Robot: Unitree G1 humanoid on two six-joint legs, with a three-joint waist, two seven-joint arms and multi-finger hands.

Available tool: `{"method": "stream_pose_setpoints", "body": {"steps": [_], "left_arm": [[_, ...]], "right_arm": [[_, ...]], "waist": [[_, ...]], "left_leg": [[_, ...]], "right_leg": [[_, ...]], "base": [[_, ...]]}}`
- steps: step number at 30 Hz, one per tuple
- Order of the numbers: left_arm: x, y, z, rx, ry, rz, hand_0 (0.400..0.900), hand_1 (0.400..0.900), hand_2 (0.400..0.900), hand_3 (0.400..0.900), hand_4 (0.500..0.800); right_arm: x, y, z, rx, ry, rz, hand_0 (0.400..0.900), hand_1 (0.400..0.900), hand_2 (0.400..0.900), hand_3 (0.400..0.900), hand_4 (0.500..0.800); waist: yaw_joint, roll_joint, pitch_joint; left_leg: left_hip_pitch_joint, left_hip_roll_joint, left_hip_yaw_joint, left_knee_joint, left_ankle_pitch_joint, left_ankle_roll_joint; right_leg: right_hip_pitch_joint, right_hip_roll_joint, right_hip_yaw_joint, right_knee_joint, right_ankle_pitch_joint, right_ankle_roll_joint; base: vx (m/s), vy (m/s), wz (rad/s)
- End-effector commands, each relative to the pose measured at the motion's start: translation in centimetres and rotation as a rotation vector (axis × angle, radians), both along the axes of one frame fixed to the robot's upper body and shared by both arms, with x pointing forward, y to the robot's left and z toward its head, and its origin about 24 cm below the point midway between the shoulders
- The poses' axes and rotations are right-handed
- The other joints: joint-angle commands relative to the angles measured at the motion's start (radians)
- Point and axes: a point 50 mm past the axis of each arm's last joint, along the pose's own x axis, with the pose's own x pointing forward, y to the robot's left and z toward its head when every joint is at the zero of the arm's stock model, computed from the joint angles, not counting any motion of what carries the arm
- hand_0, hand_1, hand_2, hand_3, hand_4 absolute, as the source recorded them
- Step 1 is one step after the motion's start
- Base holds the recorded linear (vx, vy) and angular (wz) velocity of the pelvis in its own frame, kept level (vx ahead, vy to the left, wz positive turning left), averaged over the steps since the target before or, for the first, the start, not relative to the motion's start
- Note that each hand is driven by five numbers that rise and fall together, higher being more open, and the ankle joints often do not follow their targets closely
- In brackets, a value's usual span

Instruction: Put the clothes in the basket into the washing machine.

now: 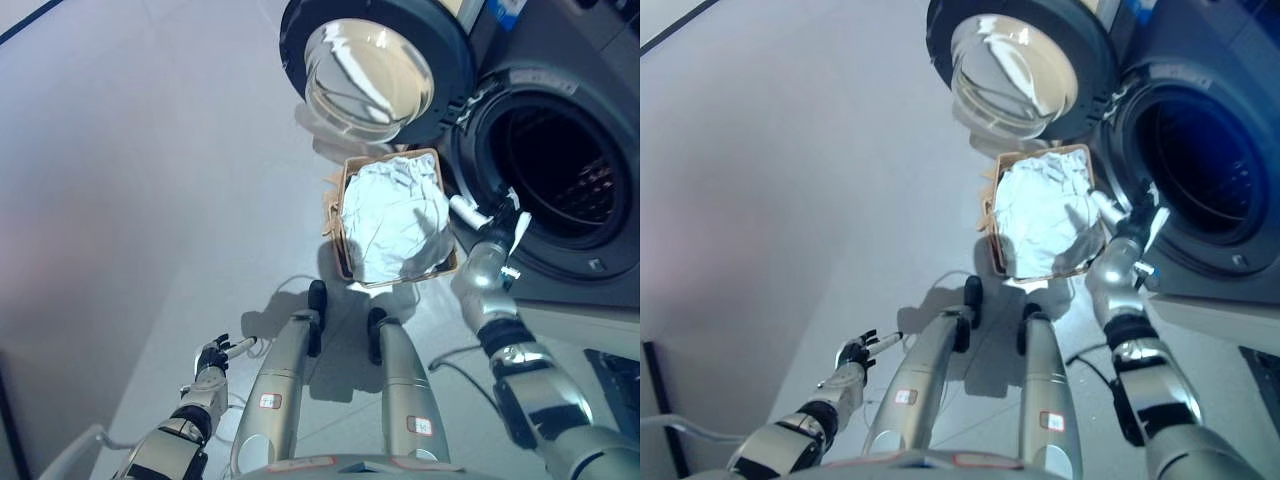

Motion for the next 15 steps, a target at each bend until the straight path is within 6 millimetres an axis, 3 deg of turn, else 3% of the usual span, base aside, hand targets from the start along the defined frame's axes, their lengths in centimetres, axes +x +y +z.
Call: {"method": "stream_pose_setpoints", "body": {"steps": [1,3,4,5,6,7,8,11,12,15], "left_arm": [[-2.9,1.3,-1.2,0.062,0.098,0.001,0.9,0.9,0.9,0.9,0.8],[-3.3,1.7,-1.3,0.075,0.118,-0.006,0.9,0.9,0.9,0.9,0.8],[-3.8,2.0,-1.4,0.084,0.134,-0.024,0.9,0.9,0.9,0.9,0.8],[-3.8,2.0,-1.4,0.084,0.135,-0.024,0.9,0.9,0.9,0.9,0.8],[-4.3,2.3,-1.6,0.087,0.15,-0.024,0.9,0.9,0.9,0.9,0.8],[-5.0,2.7,-1.8,0.095,0.175,-0.024,0.9,0.9,0.9,0.9,0.8],[-5.0,2.7,-1.8,0.095,0.175,-0.024,0.9,0.9,0.9,0.9,0.8],[-7.8,3.4,-2.6,0.111,0.275,-0.042,0.9,0.9,0.9,0.9,0.8],[-7.8,3.4,-2.6,0.111,0.275,-0.042,0.9,0.9,0.9,0.9,0.8],[-9.3,3.6,-3.0,0.114,0.325,-0.054,0.9,0.9,0.9,0.9,0.8]], "right_arm": [[-1.6,-1.0,-1.4,-0.171,0.085,0.071,0.9,0.9,0.9,0.9,0.8],[-3.8,-1.1,-4.7,-0.183,0.243,0.09,0.9,0.9,0.9,0.9,0.8],[-6.7,-1.2,-8.5,-0.147,0.429,0.095,0.9,0.9,0.9,0.9,0.8],[-6.7,-1.2,-8.5,-0.147,0.429,0.095,0.9,0.9,0.9,0.9,0.8],[-8.4,-1.2,-10.1,-0.121,0.505,0.09,0.9,0.9,0.9,0.9,0.8],[-11.7,-1.2,-12.8,-0.082,0.658,0.097,0.9,0.9,0.9,0.9,0.8],[-11.7,-1.2,-12.8,-0.082,0.658,0.097,0.9,0.9,0.9,0.9,0.8],[-18.2,-0.8,-16.6,0.066,0.899,0.046,0.9,0.9,0.9,0.9,0.8],[-18.2,-0.8,-16.6,0.066,0.899,0.046,0.9,0.9,0.9,0.9,0.8],[-21.8,-0.8,-17.9,0.101,1.042,0.042,0.9,0.9,0.9,0.9,0.8]], "waist": [[-0.017,0.029,0.005],[-0.02,0.018,-0.013],[-0.024,0.01,-0.039],[-0.025,0.011,-0.036],[-0.028,0.009,-0.045],[-0.033,0.002,-0.073],[-0.033,0.003,-0.069],[-0.047,-0.005,-0.137],[-0.047,-0.005,-0.135],[-0.055,-0.015,-0.173]], "left_leg": [[0.145,-0.022,0.006,-0.164,-0.021,-0.028],[0.233,-0.017,-0.009,-0.234,0.0,-0.032],[0.326,-0.011,-0.025,-0.313,0.025,-0.039],[0.331,-0.01,-0.026,-0.317,0.027,-0.039],[0.383,-0.004,-0.03,-0.361,0.043,-0.047],[0.454,0.006,-0.037,-0.424,0.062,-0.054],[0.461,0.007,-0.038,-0.428,0.063,-0.054],[0.597,0.031,-0.031,-0.562,0.1,-0.076],[0.599,0.031,-0.031,-0.562,0.1,-0.076],[0.639,0.042,-0.024,-0.562,0.087,-0.085]], "right_leg": [[0.142,0.058,0.04,-0.192,0.113,0.012],[0.232,0.058,0.024,-0.271,0.135,0.02],[0.328,0.058,0.008,-0.362,0.158,0.029],[0.334,0.059,0.007,-0.366,0.16,0.029],[0.378,0.061,0.004,-0.41,0.172,0.031],[0.453,0.064,-0.002,-0.495,0.194,0.036],[0.46,0.065,-0.003,-0.5,0.196,0.036],[0.605,0.07,-0.01,-0.644,0.241,0.043],[0.608,0.07,-0.01,-0.646,0.242,0.043],[0.674,0.068,-0.017,-0.684,0.247,0.04]], "base": [[0.0,0.0,0.0],[0.03,-0.006,0.08],[0.03,-0.017,0.1],[0.01,-0.017,0.09],[-0.02,-0.021,0.05],[-0.02,-0.021,0.04],[0.0,0.0,0.0],[0.01,-0.042,-0.02],[-0.01,-0.043,0.03],[-0.01,-0.055,0.05]]}}
